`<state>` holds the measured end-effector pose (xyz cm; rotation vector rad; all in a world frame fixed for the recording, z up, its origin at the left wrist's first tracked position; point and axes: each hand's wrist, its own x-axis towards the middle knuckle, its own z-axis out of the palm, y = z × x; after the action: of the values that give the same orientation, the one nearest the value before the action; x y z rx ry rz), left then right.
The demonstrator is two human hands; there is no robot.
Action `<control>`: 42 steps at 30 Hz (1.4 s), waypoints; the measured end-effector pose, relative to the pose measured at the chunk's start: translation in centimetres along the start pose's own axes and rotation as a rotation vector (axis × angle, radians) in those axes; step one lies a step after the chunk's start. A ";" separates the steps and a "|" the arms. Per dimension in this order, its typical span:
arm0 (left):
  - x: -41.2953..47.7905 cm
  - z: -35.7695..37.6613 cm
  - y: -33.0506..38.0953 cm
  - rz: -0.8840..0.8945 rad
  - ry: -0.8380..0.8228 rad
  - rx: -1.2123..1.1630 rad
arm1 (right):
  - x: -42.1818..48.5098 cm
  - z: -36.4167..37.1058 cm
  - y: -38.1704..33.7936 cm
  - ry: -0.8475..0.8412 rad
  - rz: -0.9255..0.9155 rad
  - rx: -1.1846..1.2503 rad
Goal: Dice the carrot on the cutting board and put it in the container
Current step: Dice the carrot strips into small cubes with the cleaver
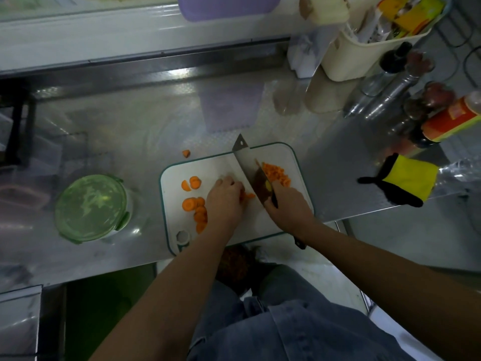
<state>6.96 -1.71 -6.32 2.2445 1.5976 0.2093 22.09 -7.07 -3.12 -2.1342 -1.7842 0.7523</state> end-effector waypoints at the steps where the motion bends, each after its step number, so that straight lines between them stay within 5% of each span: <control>1: -0.1 0.0 0.1 -0.007 -0.004 -0.001 | -0.3 0.0 -0.1 -0.014 -0.007 -0.014; 42: 0.1 0.1 0.1 -0.139 -0.009 -0.150 | -0.7 1.5 -1.9 -0.049 0.010 -0.066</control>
<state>7.11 -1.67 -6.43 2.0114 1.6666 0.2712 19.62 -7.59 -3.30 -2.1866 -1.8493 0.7650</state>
